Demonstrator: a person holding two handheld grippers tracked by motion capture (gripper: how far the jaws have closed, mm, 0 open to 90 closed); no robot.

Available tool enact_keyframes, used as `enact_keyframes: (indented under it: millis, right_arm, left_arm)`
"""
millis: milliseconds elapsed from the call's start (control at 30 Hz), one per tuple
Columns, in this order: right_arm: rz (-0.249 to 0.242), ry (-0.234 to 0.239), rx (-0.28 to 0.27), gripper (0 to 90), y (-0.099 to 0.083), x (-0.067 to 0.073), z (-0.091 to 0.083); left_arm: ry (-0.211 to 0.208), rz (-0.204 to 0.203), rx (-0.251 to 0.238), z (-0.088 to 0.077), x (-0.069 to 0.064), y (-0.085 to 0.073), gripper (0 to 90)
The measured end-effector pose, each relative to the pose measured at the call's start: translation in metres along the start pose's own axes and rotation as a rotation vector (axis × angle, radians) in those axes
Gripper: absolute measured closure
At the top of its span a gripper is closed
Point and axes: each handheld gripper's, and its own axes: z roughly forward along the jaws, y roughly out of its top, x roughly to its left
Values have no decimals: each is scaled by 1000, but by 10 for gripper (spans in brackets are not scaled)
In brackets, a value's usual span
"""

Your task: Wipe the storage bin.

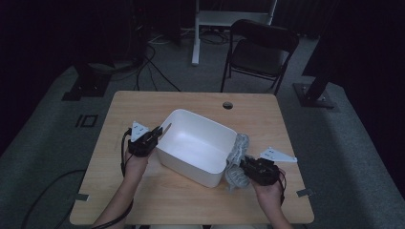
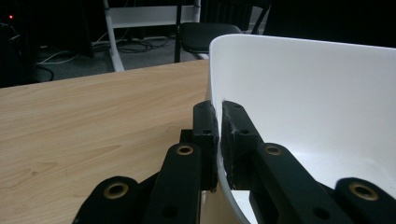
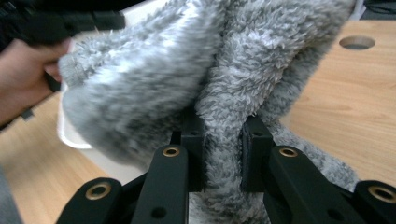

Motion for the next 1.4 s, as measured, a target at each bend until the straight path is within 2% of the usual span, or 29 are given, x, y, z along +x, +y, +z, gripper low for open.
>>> enact_keyframes:
  millis: [167, 333, 600, 667, 933, 1200, 1300, 1400]
  right_arm:
    - [-1, -10, 10, 761, -6, 0, 8]
    - [-14, -27, 46, 762, -15, 0, 17]
    - [1, -42, 102, 762, -27, -5, 30]
    - [14, -37, 103, 763, -31, -7, 33]
    - [-10, -65, 118, 764, -35, -9, 37]
    - [51, -76, 207, 764, -50, -22, 58]
    - [79, -66, 219, 764, -55, -27, 62]
    - [71, -71, 225, 763, -52, -26, 61]
  left_arm:
    - [-4, -7, 1, 1, 0, 0, 846]
    - [-2, -5, 2, 1, 0, 0, 846]
    - [1, -10, 0, 0, -1, 0, 846]
    - [1, -10, 0, 0, -1, 0, 846]
    - [3, -12, -1, 0, -1, 0, 845]
    - [11, -15, -3, 0, -1, 0, 845]
    - [16, -10, -2, 0, -1, 0, 844]
    - [15, -12, -6, 0, 0, -1, 842]
